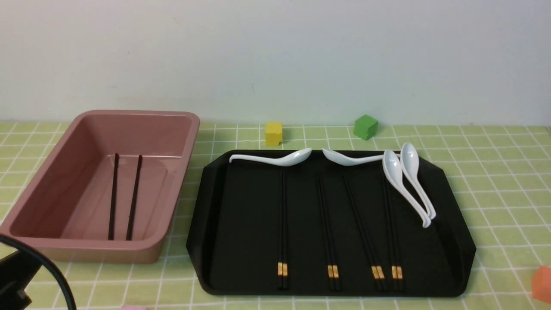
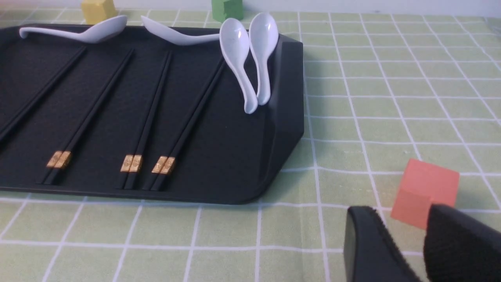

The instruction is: On green tablecloth take chopsticks from black tray and put them in box.

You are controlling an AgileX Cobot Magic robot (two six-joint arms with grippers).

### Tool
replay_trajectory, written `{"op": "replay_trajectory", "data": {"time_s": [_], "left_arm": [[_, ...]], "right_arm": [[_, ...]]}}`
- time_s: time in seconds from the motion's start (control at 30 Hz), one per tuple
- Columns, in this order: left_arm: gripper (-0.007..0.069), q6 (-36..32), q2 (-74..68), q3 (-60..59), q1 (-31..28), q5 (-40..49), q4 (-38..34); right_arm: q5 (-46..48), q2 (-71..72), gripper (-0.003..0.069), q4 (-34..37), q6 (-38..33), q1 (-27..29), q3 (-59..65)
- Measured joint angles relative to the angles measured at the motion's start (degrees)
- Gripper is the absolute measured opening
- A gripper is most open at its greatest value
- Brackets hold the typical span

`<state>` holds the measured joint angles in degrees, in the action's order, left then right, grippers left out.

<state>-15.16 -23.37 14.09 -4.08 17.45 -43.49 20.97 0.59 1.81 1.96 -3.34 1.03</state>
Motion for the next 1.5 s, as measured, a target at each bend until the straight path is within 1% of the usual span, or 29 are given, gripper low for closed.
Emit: {"op": "replay_trajectory", "data": {"time_s": [0.2, 0.27, 0.33, 0.4, 0.43, 0.47, 0.57, 0.63, 0.67, 0.7, 0.8, 0.93, 1.5], "left_arm": [[-0.0013, -0.13, 2.26, -0.97, 0.00, -0.24, 0.32], [-0.0013, 0.22, 5.16, -2.64, 0.46, -0.24, 3.64], [-0.0013, 2.10, 8.63, -4.75, 2.22, -0.13, 9.75], [-0.0013, 6.00, 12.32, -7.11, 4.57, 0.00, 17.05], [-0.0012, 6.51, 12.32, -7.36, 4.80, 0.00, 17.78], [-0.0012, 11.99, 15.08, -9.62, 6.66, 0.17, 23.46], [-0.0012, 20.93, 18.97, -12.98, 9.53, 0.40, 32.56], [-0.0012, 24.51, 20.70, -14.37, 10.46, 0.65, 35.24], [-0.0011, 28.33, 22.68, -15.43, 11.12, 1.15, 38.54], [-0.0009, 30.02, 23.43, -15.55, 11.31, 1.57, 39.89], [-0.0008, 31.98, 23.99, -15.68, 11.36, 3.30, 41.88], [-0.0004, 32.52, 24.03, -15.80, 11.36, 3.99, 42.71], [0.0007, 32.74, 24.03, -15.80, 11.36, 4.18, 42.82]], "right_arm": [[0.00, 0.00, 0.0240, 0.00, 0.00, 0.00, 0.00], [0.00, 0.00, 0.0240, -0.06, 0.00, 0.00, 0.00], [0.00, 0.00, 0.0240, -0.06, 0.00, 0.00, 0.00], [0.00, 0.00, 0.0240, -0.06, 0.00, 0.00, 0.00], [0.00, 0.00, 0.0240, -0.06, 0.00, 0.00, 0.00], [0.00, 0.00, 0.0240, -0.06, 0.00, 0.00, 0.00], [0.00, 0.00, 0.0240, -0.06, 0.00, 0.00, 0.00], [0.00, 0.00, 0.0240, -0.06, 0.00, 0.00, 0.00], [0.00, 0.00, 0.0240, -0.06, 0.00, 0.00, 0.00], [0.00, 0.00, 0.0240, -0.06, 0.00, 0.00, 0.00], [0.00, 0.00, 0.0240, -0.06, 0.00, 0.00, 0.00], [0.00, 0.00, 0.0240, -0.06, 0.00, 0.00, 0.00], [0.00, 0.00, 0.0240, -0.06, 0.00, 0.00, 0.00]]}}
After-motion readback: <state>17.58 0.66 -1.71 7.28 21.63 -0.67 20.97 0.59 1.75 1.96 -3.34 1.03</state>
